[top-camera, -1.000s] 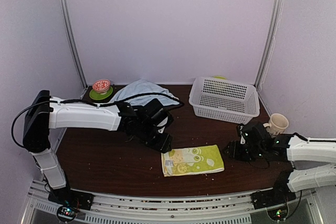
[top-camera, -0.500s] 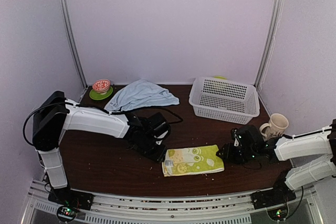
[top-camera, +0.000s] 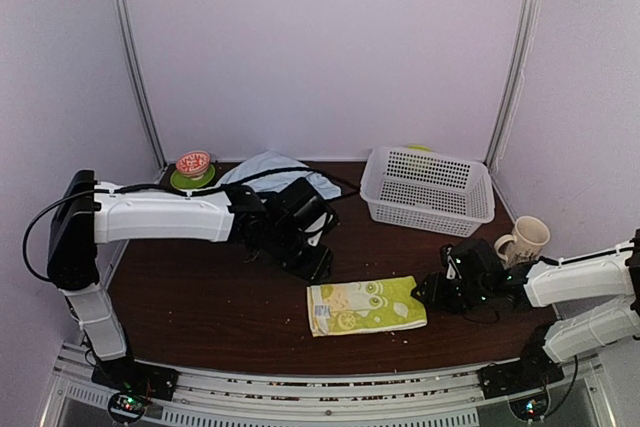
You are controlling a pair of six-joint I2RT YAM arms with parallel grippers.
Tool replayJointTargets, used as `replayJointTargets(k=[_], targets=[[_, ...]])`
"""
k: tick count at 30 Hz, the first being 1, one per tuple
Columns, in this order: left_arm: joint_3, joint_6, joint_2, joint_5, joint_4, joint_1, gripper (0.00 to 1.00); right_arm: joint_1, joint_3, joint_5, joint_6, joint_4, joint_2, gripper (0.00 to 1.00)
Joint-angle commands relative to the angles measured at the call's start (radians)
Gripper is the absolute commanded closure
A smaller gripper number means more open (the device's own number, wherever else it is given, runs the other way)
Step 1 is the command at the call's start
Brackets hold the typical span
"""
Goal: Roll the towels
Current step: Move the towel to the center of the board, then roll the towel from the center of the board.
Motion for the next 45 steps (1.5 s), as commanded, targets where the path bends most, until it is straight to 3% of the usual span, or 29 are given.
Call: replayJointTargets(k=[1, 10, 22, 31, 45], targets=[[0.041, 0.021, 0.087, 0.061, 0.010, -0.014, 0.60, -0.003, -0.013, -0.003, 0.001, -0.038, -0.010, 0.53], [-0.008, 0.006, 0.181, 0.011, 0.006, -0.014, 0.71, -0.001, -0.041, -0.071, 0.030, -0.014, 0.016, 0.58], [-0.071, -0.033, 0.196, -0.001, 0.036, -0.014, 0.80, -0.001, -0.060, -0.044, 0.033, -0.056, -0.027, 1.00], [-0.091, -0.038, 0.202, 0.016, 0.058, -0.016, 0.81, 0.089, 0.122, 0.103, -0.082, -0.316, -0.101, 1.00], [-0.100, -0.045, 0.204, 0.024, 0.066, -0.025, 0.81, 0.258, 0.276, 0.153, -0.089, -0.292, 0.043, 1.00]])
